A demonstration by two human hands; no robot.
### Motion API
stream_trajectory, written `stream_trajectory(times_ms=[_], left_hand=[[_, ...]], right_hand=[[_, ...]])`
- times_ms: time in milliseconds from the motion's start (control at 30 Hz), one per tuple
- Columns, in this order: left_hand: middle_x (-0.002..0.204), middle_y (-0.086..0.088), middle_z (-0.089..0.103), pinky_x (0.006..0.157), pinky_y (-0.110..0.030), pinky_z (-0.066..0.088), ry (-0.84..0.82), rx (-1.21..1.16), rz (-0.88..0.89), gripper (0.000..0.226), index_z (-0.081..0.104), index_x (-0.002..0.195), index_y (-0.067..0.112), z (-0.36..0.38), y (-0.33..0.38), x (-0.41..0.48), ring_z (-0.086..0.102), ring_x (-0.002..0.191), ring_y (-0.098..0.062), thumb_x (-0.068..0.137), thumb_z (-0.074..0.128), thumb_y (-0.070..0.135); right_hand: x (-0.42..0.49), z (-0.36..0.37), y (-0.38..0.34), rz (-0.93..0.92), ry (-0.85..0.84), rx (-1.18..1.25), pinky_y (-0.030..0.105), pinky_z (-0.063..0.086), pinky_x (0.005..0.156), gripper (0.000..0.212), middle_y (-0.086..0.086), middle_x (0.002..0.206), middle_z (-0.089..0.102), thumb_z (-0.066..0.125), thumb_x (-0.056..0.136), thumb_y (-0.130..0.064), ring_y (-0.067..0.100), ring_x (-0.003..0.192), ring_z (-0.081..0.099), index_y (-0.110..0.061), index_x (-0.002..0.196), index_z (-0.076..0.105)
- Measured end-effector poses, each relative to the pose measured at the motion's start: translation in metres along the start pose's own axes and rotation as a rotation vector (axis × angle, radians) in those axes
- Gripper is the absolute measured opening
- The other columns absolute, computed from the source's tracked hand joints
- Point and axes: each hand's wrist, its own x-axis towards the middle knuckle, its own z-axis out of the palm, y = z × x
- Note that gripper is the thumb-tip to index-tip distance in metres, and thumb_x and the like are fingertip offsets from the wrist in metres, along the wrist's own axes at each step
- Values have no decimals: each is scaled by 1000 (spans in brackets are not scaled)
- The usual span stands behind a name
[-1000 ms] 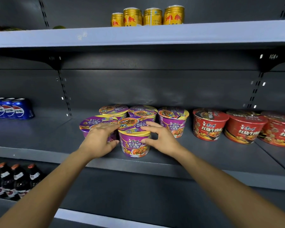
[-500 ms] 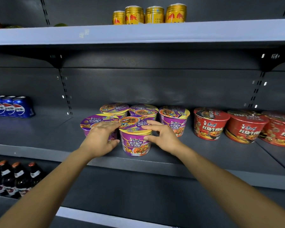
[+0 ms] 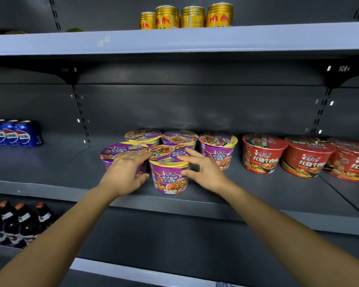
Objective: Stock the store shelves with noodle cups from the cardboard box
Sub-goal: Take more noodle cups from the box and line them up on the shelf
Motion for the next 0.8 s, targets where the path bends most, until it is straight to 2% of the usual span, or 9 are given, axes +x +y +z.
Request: stream_trajectory(times_ms=[133,233,367,633,700,800], left_hand=[[150,1,38,119,-35,17,4,63,-29,65,36,145,22,-1,7,-2,30,141,-15,86,63,26],[152,2,34,118,-34,7,43,75,-57,64,34,146,22,1,17,-5,23,144,-16,88,61,24],[151,-1,36,119,-36,11,94,51,-55,62,38,144,19,0,35,-10,24,144,-18,87,63,23],[150,0,38,118,-35,14,107,61,-33,58,41,143,20,-5,88,-35,24,144,-18,88,60,24],[150,0,38,118,-35,14,109,62,-40,56,41,143,19,-7,104,-44,23,144,-18,90,59,24],[149,-2,40,118,-39,17,101,57,-51,54,42,142,17,-7,129,-62,26,143,-20,90,58,24]], right_hand=[[-10,-4,-2,-10,-3,-10,18,18,102,65,-7,155,27,70,85,-20,10,142,24,-33,142,41],[-17,-8,-3,-20,27,-29,19,15,103,68,-4,154,29,69,85,-22,11,142,23,-31,144,37],[-29,-12,-1,-11,48,-21,21,16,106,69,-3,154,28,69,86,-22,12,143,22,-29,145,35],[-68,-26,-2,-76,28,-34,14,13,106,68,-3,153,30,69,85,-21,8,142,22,-26,145,37],[-81,-31,-3,-88,10,-28,16,15,107,69,-3,154,29,70,85,-22,10,143,22,-28,144,37],[-102,-36,-1,-108,-10,-24,13,15,106,67,-3,153,30,70,84,-22,11,142,24,-26,144,39]])
